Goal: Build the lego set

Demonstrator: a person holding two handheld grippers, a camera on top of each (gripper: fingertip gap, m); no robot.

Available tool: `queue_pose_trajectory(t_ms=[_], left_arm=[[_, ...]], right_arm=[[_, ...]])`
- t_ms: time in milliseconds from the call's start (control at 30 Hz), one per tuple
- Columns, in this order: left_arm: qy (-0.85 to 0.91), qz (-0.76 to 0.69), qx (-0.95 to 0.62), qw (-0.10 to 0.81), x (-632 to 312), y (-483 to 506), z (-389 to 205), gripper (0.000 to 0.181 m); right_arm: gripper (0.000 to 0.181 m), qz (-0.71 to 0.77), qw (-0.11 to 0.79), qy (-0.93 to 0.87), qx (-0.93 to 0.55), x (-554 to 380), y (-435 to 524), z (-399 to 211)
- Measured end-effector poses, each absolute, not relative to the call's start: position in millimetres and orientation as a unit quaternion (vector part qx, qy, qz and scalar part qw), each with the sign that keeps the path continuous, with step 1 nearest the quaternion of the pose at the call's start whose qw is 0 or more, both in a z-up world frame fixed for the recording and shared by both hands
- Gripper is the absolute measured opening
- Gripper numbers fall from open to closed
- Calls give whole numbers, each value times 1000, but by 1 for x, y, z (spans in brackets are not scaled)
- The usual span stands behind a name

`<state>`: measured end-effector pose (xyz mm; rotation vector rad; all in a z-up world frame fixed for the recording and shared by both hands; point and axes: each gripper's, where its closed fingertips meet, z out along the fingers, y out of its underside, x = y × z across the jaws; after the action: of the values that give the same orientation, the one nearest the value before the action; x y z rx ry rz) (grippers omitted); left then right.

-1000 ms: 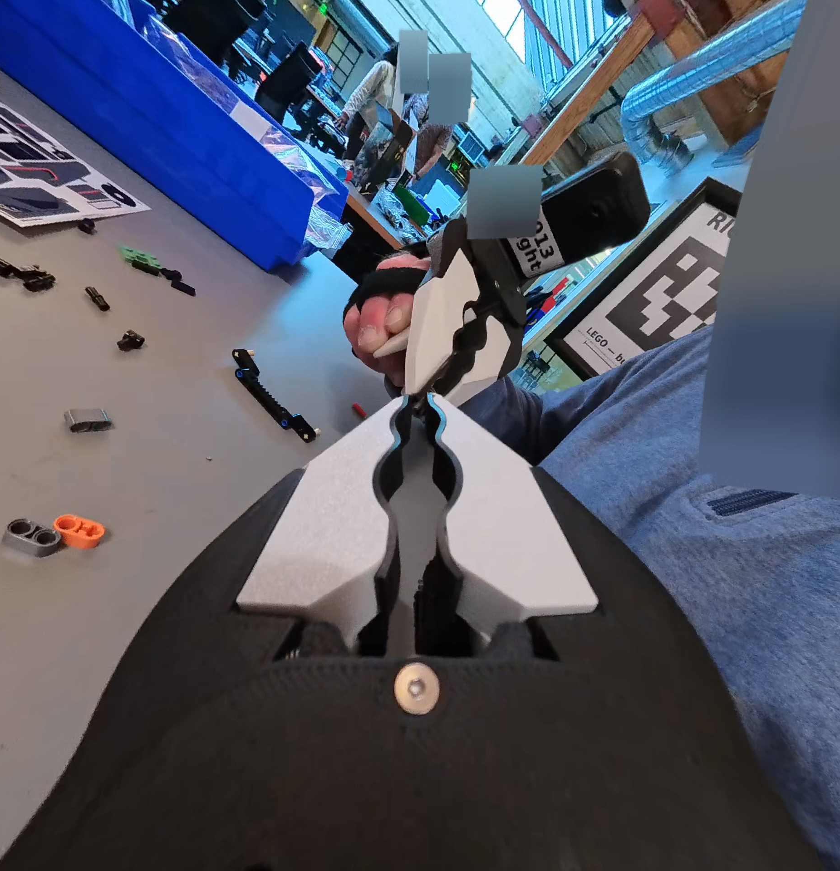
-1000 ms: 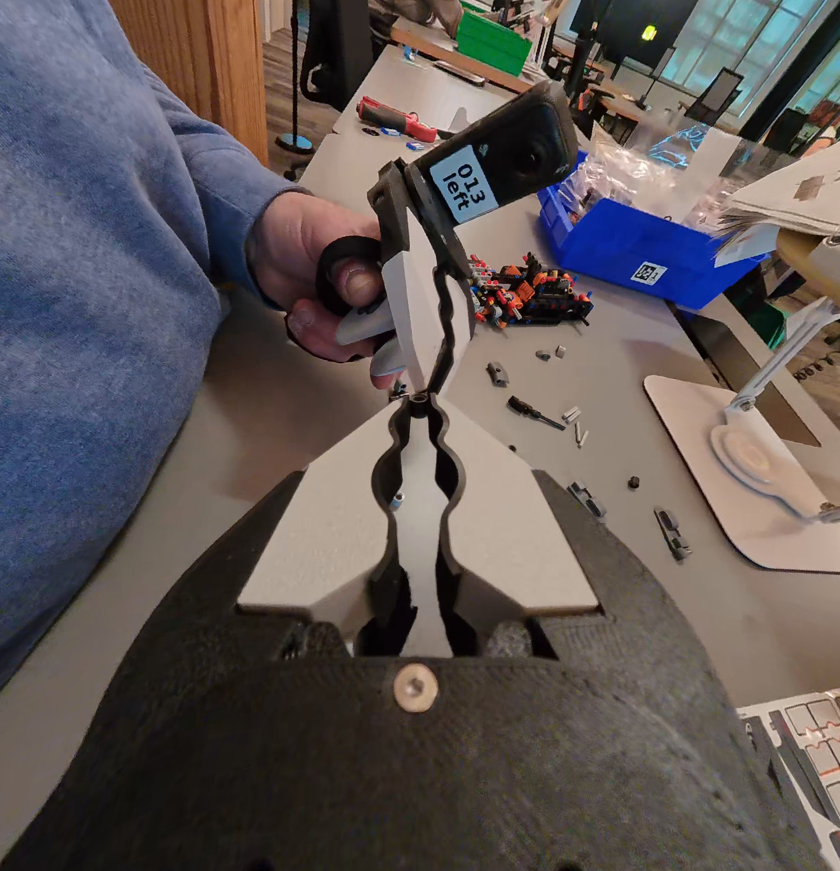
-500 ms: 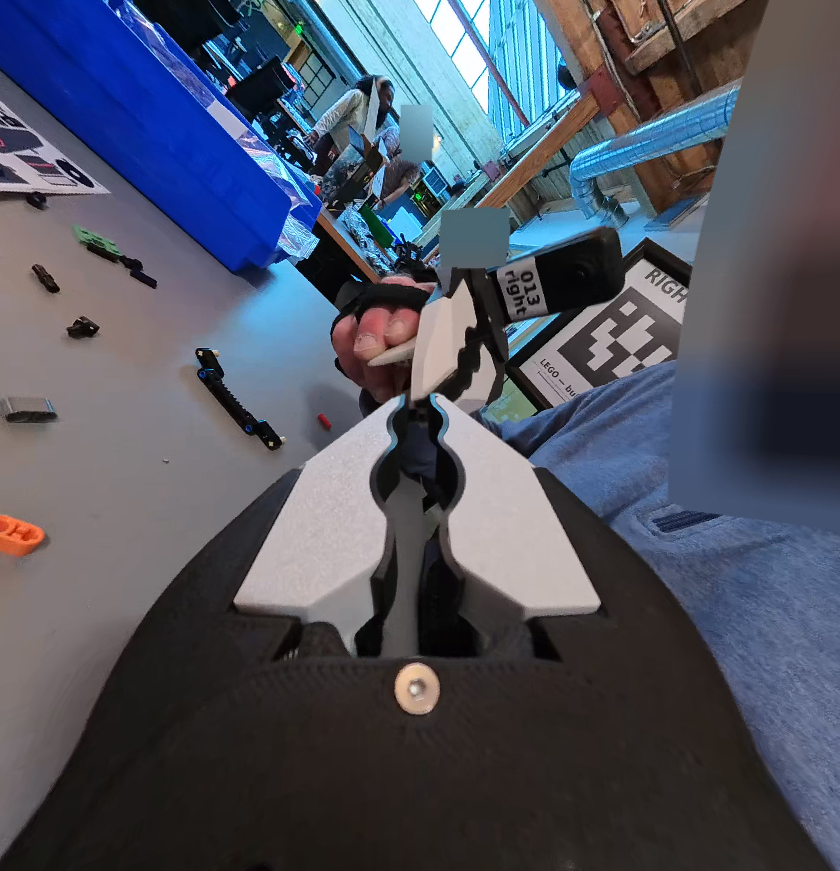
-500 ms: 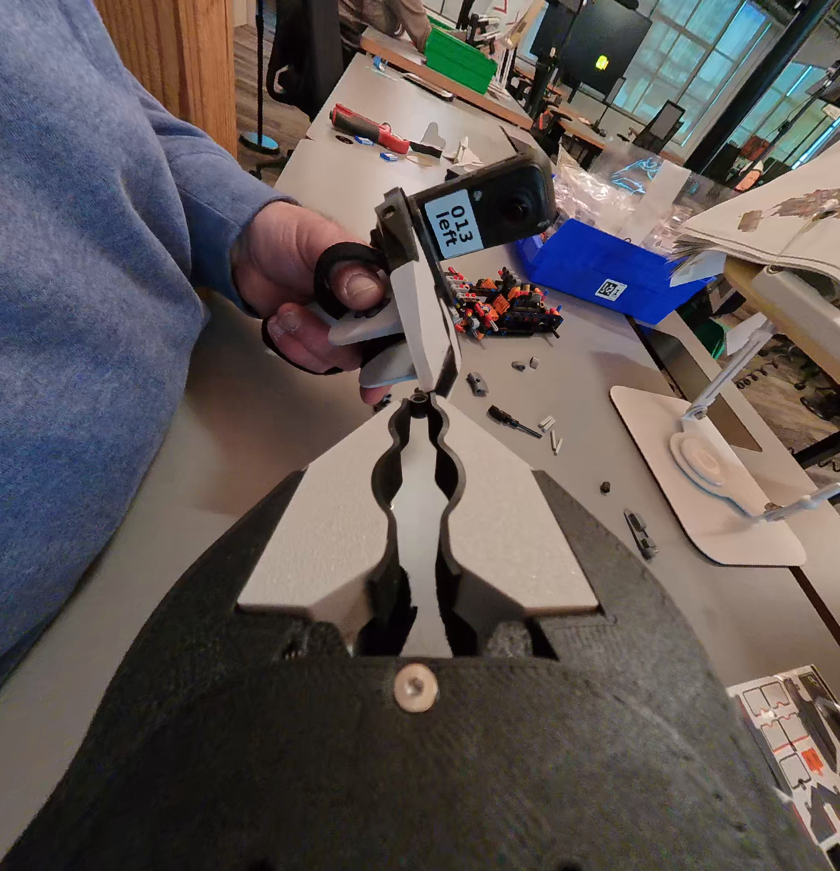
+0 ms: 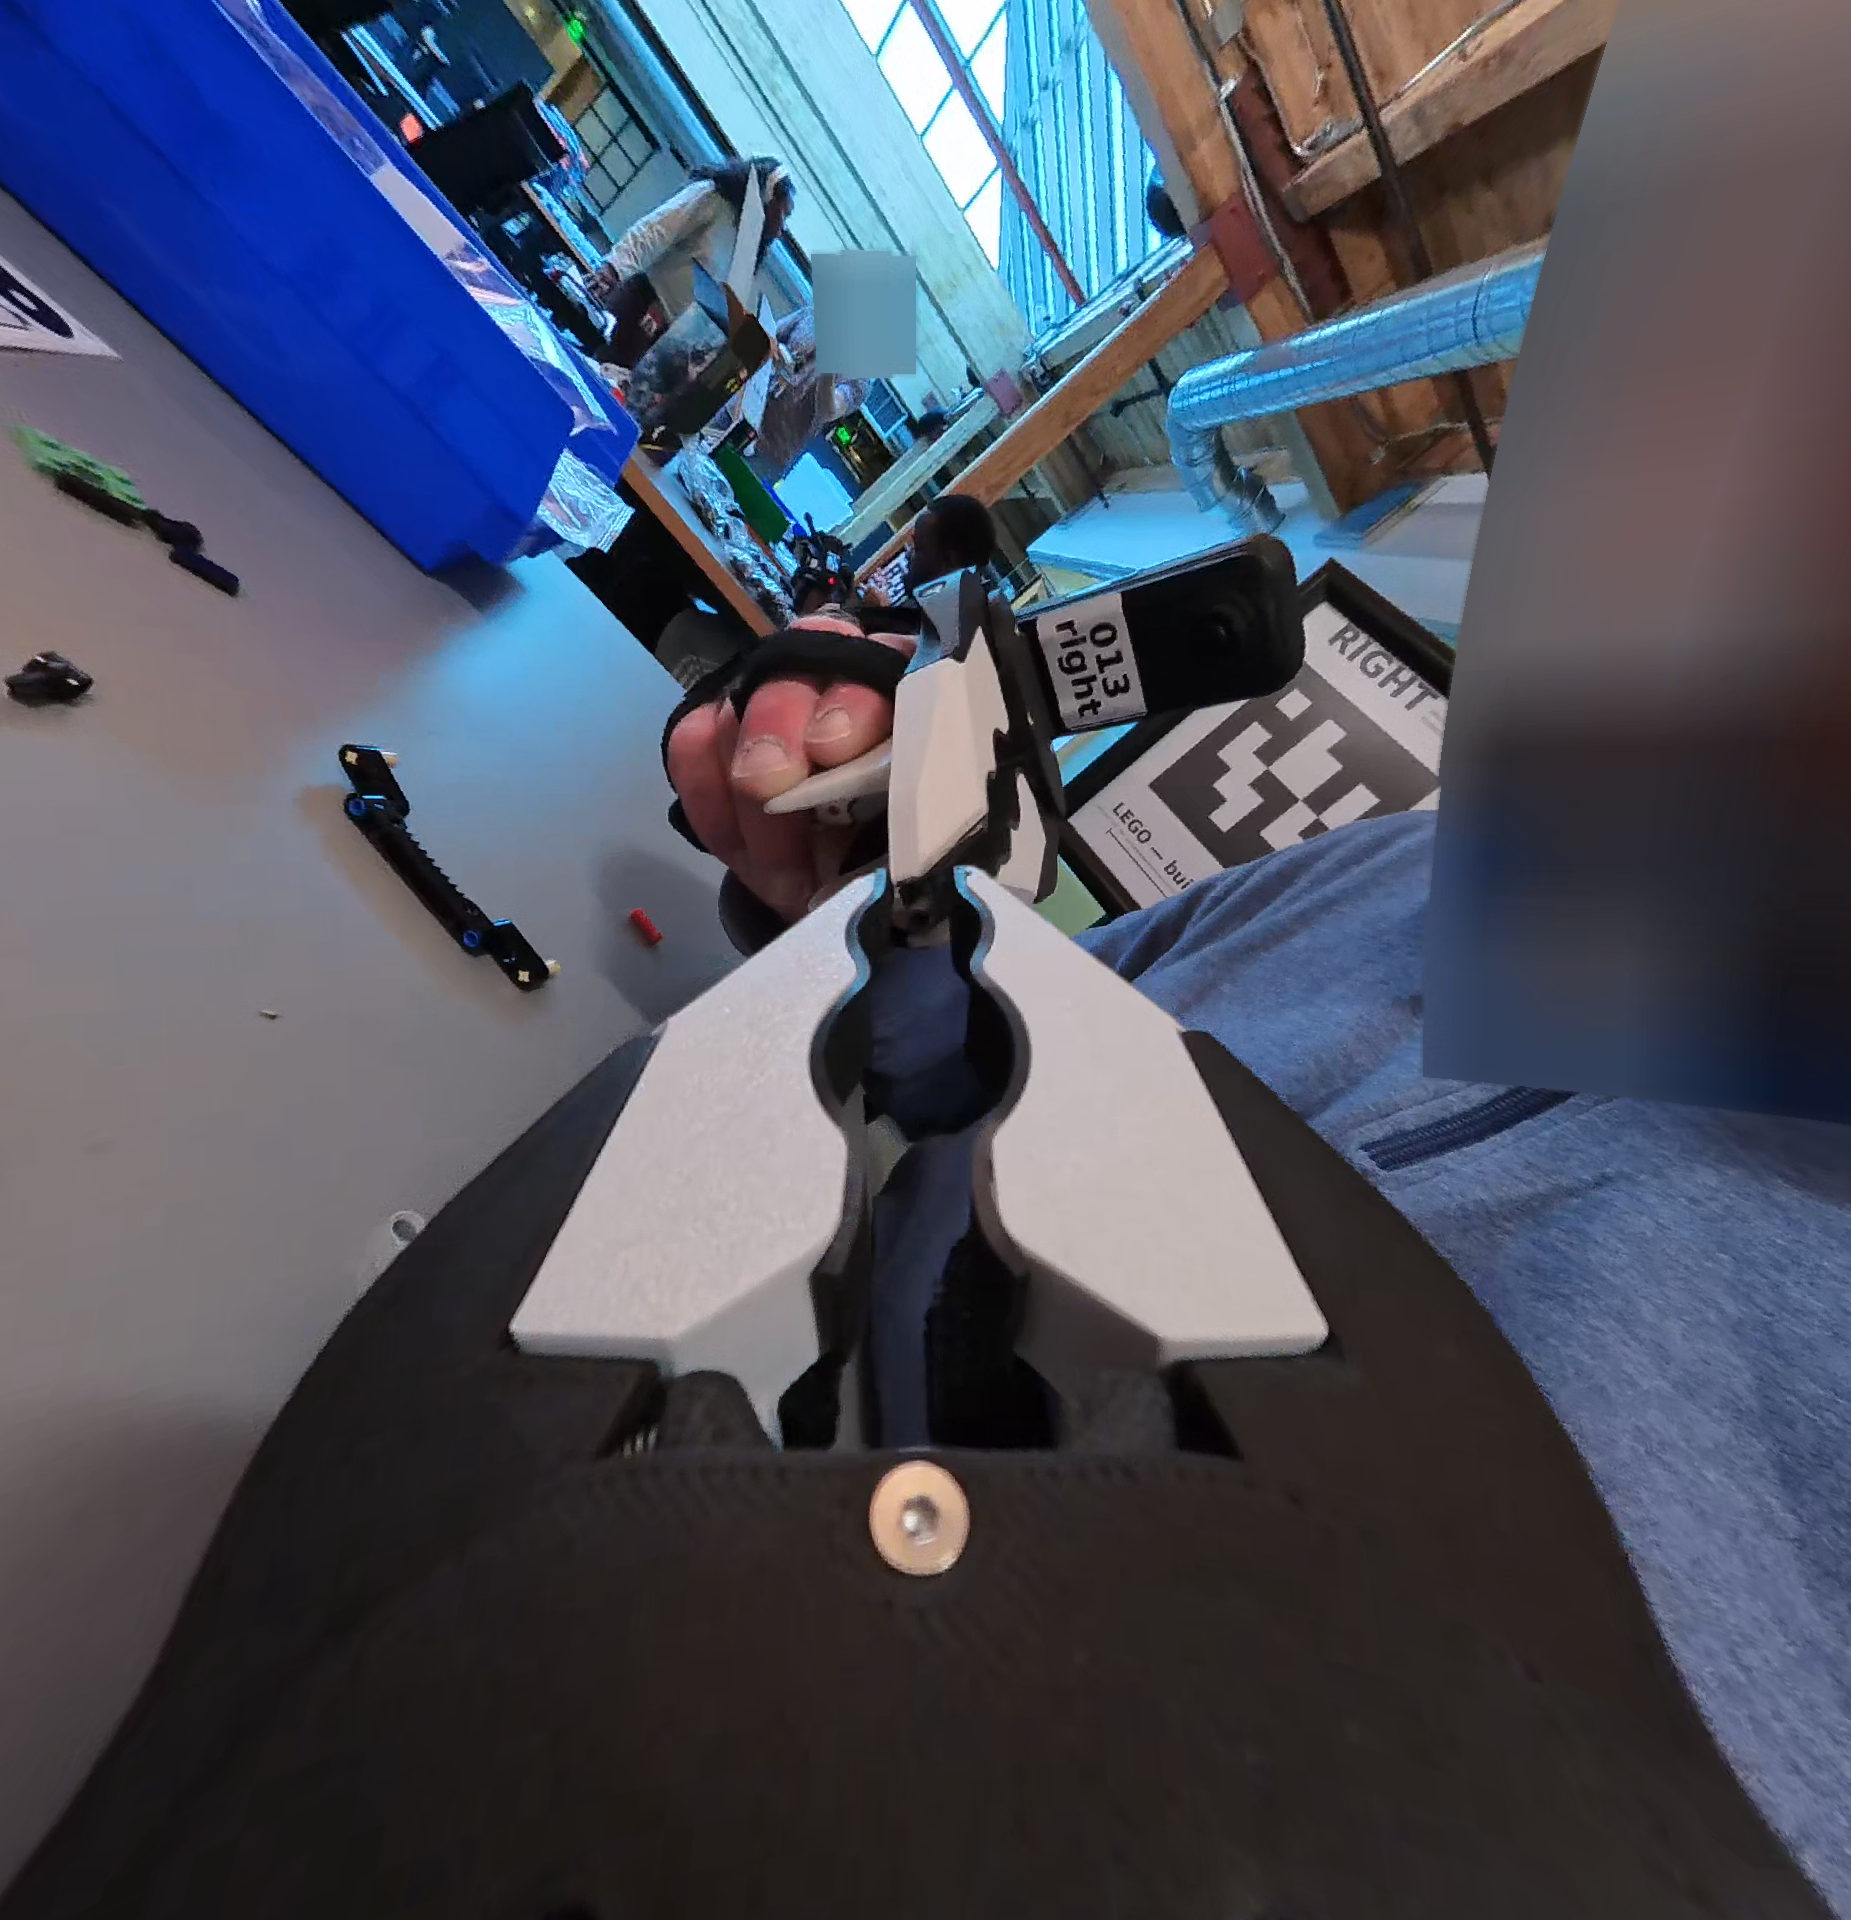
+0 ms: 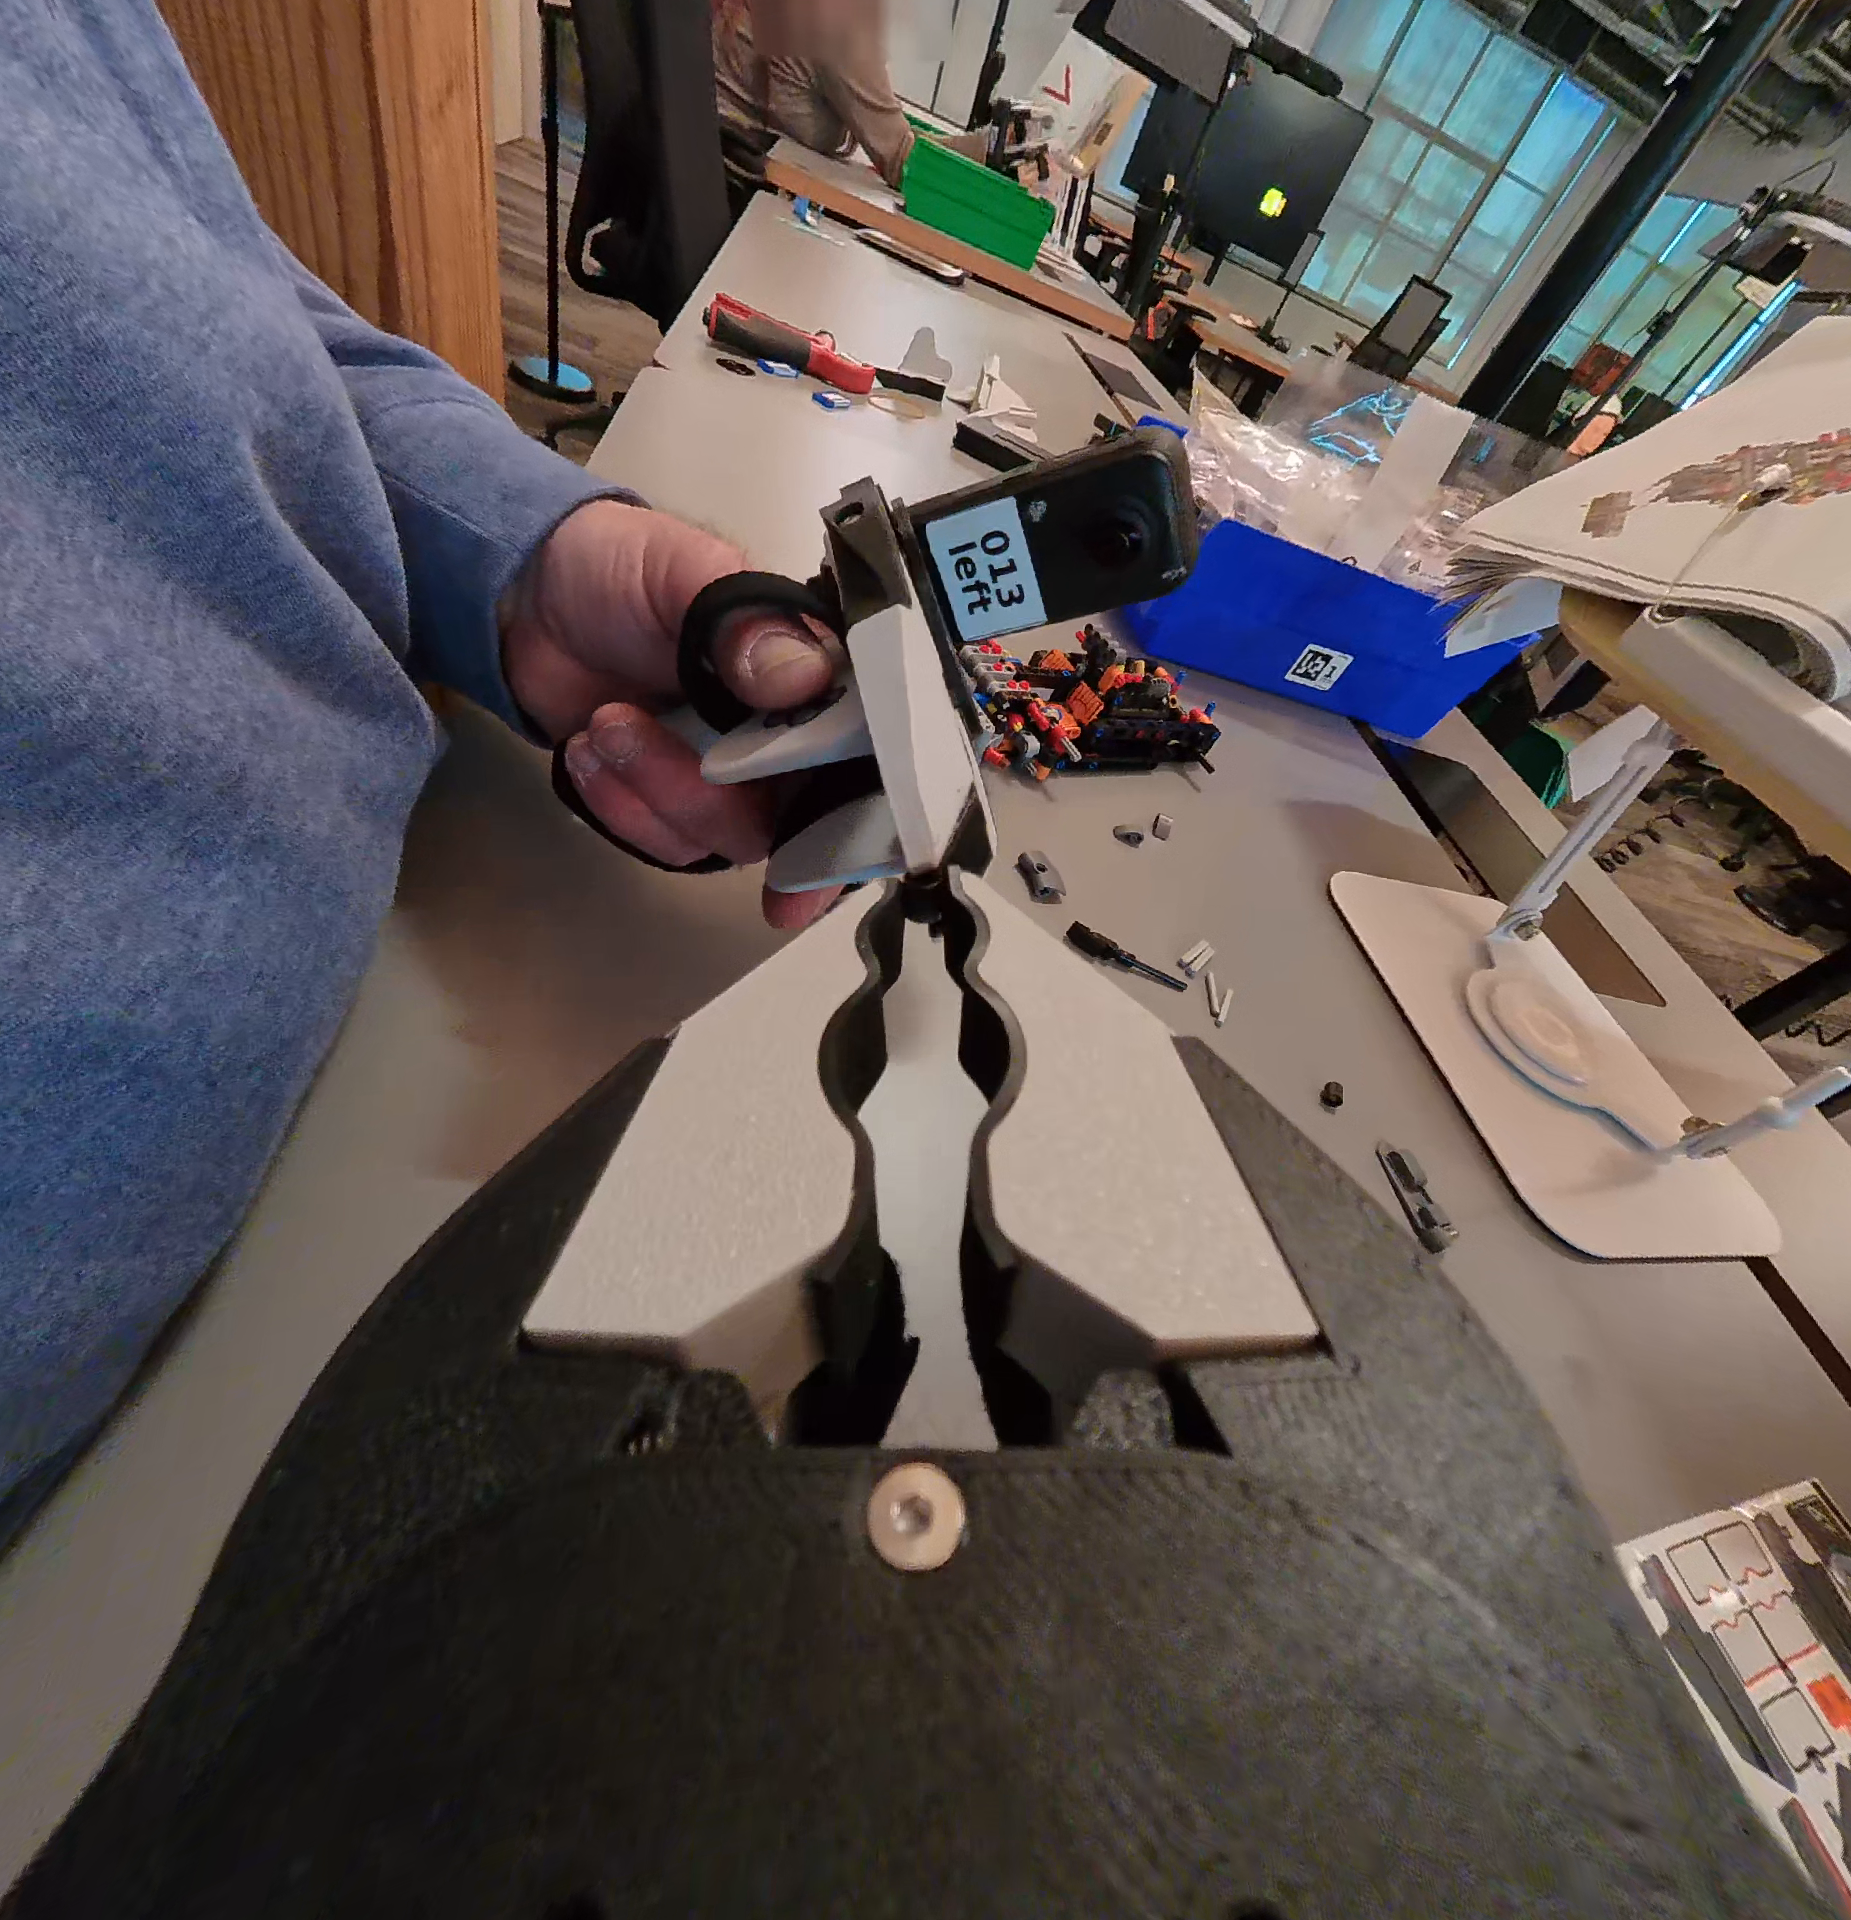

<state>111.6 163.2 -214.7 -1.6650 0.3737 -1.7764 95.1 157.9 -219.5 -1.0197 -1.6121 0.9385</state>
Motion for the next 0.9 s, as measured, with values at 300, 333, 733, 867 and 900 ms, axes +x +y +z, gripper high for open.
queue_pose_trajectory(t_ms=[300, 333, 733, 867, 900], left_arm=[[153, -658, -645, 357, 111, 168, -216, 5], [156, -651, -647, 365, 110, 169, -215, 5], [170, -626, -653, 391, 112, 172, -212, 4], [159, -641, -644, 385, 110, 172, -212, 4], [158, -638, -645, 389, 109, 173, -212, 5]], right_arm=[[5, 405, 476, -647, -437, 94, 162, -219], [6, 411, 472, -643, -441, 94, 162, -217], [5, 416, 469, -624, -466, 95, 165, -213], [5, 404, 478, -628, -463, 97, 166, -212], [5, 403, 479, -625, -466, 99, 168, -211]])
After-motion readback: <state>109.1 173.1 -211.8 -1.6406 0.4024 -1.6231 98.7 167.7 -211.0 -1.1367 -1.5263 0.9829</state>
